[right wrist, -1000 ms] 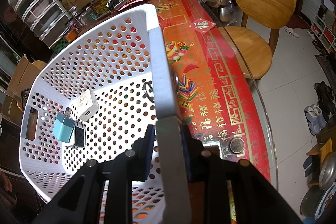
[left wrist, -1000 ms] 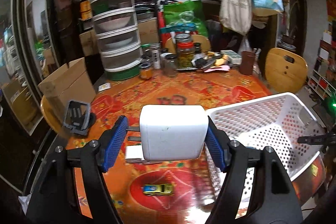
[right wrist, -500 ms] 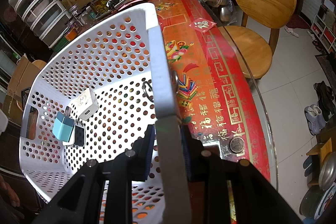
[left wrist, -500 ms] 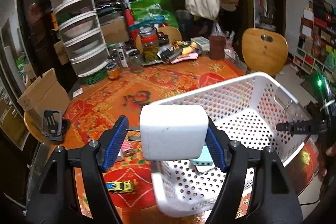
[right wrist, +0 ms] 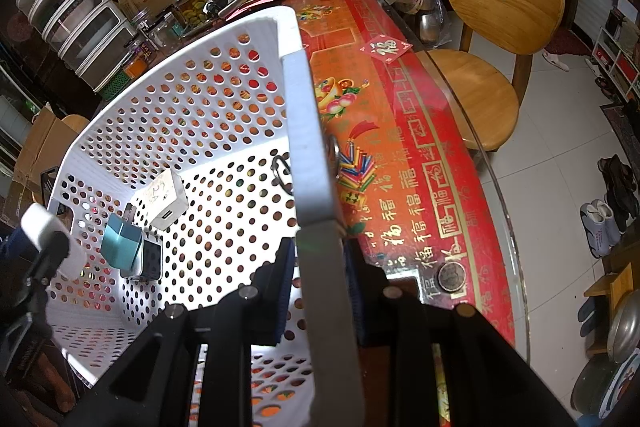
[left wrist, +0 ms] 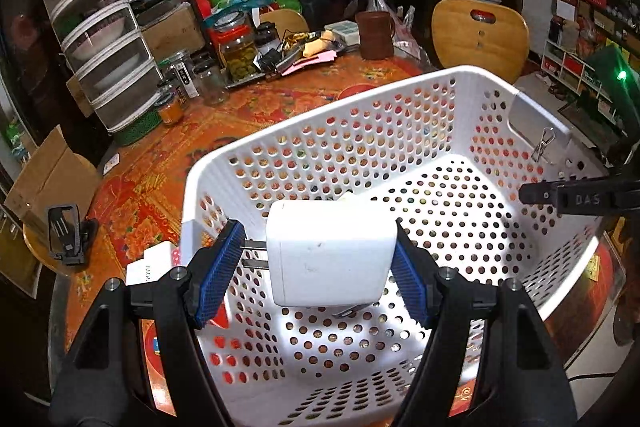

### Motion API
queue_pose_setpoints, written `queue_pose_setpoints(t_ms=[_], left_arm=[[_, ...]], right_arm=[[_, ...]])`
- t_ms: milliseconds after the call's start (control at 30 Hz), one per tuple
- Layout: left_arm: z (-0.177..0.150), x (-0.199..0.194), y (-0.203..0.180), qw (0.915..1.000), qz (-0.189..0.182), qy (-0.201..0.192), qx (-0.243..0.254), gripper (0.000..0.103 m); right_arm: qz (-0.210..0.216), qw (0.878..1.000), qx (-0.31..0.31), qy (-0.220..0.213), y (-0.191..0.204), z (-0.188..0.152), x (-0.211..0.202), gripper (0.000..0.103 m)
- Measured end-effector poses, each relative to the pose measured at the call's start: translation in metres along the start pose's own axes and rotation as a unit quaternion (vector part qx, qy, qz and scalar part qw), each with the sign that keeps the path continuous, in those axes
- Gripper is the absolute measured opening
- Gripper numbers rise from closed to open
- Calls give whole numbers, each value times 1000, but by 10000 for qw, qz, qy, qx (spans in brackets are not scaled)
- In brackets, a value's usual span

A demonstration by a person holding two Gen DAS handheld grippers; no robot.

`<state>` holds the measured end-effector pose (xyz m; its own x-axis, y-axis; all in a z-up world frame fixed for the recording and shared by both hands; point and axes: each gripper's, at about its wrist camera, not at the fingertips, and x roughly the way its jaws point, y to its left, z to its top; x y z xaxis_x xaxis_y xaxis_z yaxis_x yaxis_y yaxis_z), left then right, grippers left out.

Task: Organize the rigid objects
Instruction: 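Carry the large white charger into the basket and release it, then move the left tool back toward the remaining white chargers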

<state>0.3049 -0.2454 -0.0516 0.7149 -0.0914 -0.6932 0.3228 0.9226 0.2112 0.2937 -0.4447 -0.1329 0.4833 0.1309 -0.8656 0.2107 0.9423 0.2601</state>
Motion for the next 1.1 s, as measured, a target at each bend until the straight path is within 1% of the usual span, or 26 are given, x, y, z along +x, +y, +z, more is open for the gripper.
queue_pose_setpoints(t_ms=[133,233,300,333,367,433,467,533,600,633,667,700,733,767,800,833,867,900,933,1000,1100], left_arm=[[-1,10,-4,9999,-51,106,8,69],[-2,16,-6,9997,-166,181,49,70],[-5,15,-8,9995,-269,89,138,71],[-5,12,-7,9996,-244,19,156,79],[-7,7,-4,9996,-244,-69,143,90],[-12,-13,13,9984,-384,-409,-42,100],[-16,-23,24,9974,-436,-540,-171,102],[-26,-43,57,9946,-471,-761,-519,102],[-38,-56,92,9924,-318,-910,-766,102],[-43,-58,112,9919,-133,-899,-884,102],[-48,-55,130,9918,53,-829,-975,102],[-53,-45,156,9914,281,-626,-1118,102],[-59,-34,176,9907,342,-433,-1246,102],[-64,-20,196,9895,327,-206,-1394,102],[-71,2,220,9875,217,125,-1556,102],[-76,16,233,9856,204,308,-1651,102],[-83,32,247,9829,342,481,-1743,102],[-88,44,259,9812,505,595,-1764,102],[-90,54,265,9801,557,681,-1780,102],[-97,75,286,9751,537,852,-1978,102],[-103,98,306,9674,524,996,-2267,102]], right_arm=[[-3,10000,7,3,0,0,0,25],[-3,10000,9,3,0,0,-1,25],[-2,10000,8,4,0,0,-1,25],[-3,10000,6,5,0,0,-1,25],[-1,10000,1,6,0,0,-1,25],[6,10000,-8,6,0,0,-1,25],[10,10000,-3,2,0,0,-1,25],[17,10000,1,-10,0,0,-2,25],[3,10000,-17,1,1,1,-1,25],[-7,10000,-32,16,1,1,-1,25],[-9,10000,-43,12,1,1,-1,25],[-16,10000,-53,6,2,1,-1,25],[-16,10000,-50,8,2,1,-1,25],[-11,10000,-46,-2,2,1,-1,25],[-17,10000,-38,-3,2,1,-1,25],[-23,10000,-39,-7,2,1,-1,25],[-19,10000,-43,-14,3,1,-1,25],[-20,10000,-47,-15,3,1,-2,25],[-12,10000,-53,-24,3,1,-2,25],[-6,10000,-49,-38,3,1,-2,25],[4,10000,-43,-58,3,-1,-3,25]])
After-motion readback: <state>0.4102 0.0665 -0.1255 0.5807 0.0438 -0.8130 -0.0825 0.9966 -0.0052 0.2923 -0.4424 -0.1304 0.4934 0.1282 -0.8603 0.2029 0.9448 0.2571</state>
